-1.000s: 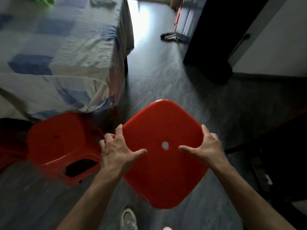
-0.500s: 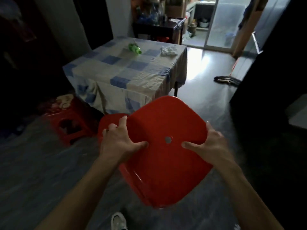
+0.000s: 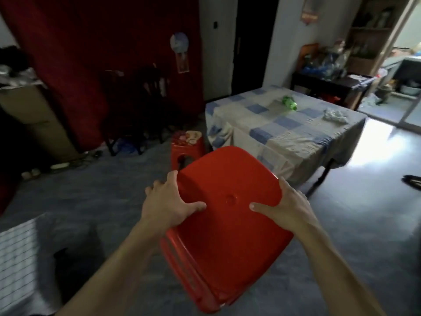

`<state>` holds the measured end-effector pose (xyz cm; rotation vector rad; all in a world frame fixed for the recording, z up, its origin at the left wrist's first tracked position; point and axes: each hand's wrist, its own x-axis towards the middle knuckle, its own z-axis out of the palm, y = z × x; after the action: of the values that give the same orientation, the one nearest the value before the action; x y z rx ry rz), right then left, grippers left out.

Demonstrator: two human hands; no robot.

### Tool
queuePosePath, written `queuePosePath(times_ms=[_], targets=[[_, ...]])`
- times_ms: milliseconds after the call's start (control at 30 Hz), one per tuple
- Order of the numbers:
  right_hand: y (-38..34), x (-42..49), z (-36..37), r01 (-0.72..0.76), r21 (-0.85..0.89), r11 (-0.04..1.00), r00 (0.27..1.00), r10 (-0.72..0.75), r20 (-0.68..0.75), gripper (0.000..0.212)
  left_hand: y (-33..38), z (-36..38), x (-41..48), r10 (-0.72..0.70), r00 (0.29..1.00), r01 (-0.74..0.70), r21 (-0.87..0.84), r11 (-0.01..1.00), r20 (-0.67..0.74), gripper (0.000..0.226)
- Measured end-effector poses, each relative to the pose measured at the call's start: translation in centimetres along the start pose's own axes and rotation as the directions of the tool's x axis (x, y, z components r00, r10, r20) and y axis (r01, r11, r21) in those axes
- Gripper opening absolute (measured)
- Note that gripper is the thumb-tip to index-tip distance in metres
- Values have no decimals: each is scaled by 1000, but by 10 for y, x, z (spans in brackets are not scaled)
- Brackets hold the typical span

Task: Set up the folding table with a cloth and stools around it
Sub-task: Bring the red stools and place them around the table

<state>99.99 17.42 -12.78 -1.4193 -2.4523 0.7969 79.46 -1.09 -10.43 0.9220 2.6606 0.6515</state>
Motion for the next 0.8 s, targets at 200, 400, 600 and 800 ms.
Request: queuePosePath(times_ms=[200,400,600,800], targets=[[-111,-18,63,158,-80,984,983,-149,110,135,-114,-64,-39,-177,979,172,-57,983,-96,116],[-220,-60,124,349,-57,935,927,-336,168,120,-227,-118,-83,-266,928,262,-50,964,-260,108],[-301,-78,175,410,-31,912,884,-388,262,139,-309,-145,-101,-304,888,310,-40,950,-344,98],[-352,-39,228,472,15,882,825,-447,346,140,-356,-152,-73,-464,811,456,-113,883,-357,116]])
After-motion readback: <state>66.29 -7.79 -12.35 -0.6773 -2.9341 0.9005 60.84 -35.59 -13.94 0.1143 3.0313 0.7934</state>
